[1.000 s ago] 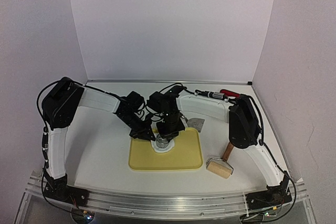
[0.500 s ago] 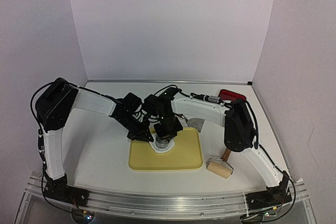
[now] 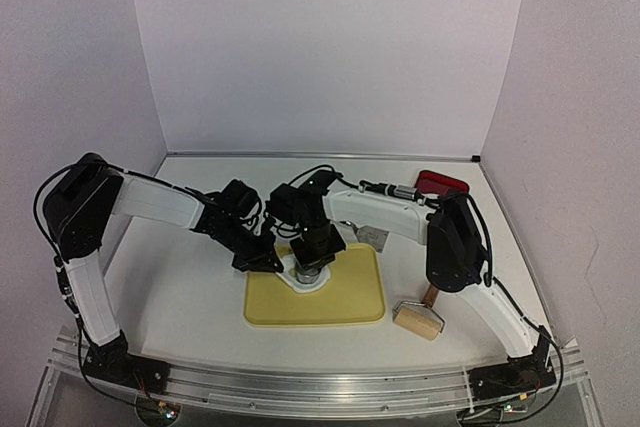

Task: Roll out the dumpling wrappers from the dough

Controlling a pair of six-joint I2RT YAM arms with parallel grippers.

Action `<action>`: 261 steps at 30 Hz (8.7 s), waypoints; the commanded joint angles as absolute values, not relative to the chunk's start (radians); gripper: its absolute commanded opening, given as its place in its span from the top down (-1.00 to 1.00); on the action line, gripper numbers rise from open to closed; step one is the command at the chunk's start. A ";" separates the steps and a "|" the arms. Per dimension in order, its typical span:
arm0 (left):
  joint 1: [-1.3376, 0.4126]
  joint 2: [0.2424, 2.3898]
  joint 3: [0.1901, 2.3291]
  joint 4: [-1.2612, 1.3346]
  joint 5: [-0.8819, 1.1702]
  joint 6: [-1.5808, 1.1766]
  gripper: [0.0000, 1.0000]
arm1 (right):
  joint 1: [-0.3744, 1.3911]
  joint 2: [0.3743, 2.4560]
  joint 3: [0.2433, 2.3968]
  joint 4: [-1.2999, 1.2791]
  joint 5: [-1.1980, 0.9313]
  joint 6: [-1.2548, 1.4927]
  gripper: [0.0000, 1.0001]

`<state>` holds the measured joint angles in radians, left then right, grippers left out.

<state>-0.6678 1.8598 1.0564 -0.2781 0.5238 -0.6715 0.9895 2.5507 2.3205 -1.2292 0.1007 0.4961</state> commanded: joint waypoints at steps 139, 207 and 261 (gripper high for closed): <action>-1.038 1.930 0.833 -0.397 0.100 -0.693 1.00 | 0.973 2.668 2.175 -1.274 0.045 0.539 1.00; -1.216 1.486 0.694 -0.531 -0.083 -1.136 1.00 | 0.915 2.518 1.957 -1.127 0.212 0.465 1.00; -0.758 1.876 1.331 -0.522 0.432 -0.424 -0.43 | 0.764 2.105 1.803 -0.916 -0.235 0.595 -0.15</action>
<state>-0.7582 1.8276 1.2484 -0.4934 0.3639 -0.4819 0.8182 2.1616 1.9010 -1.0433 -0.1122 0.5570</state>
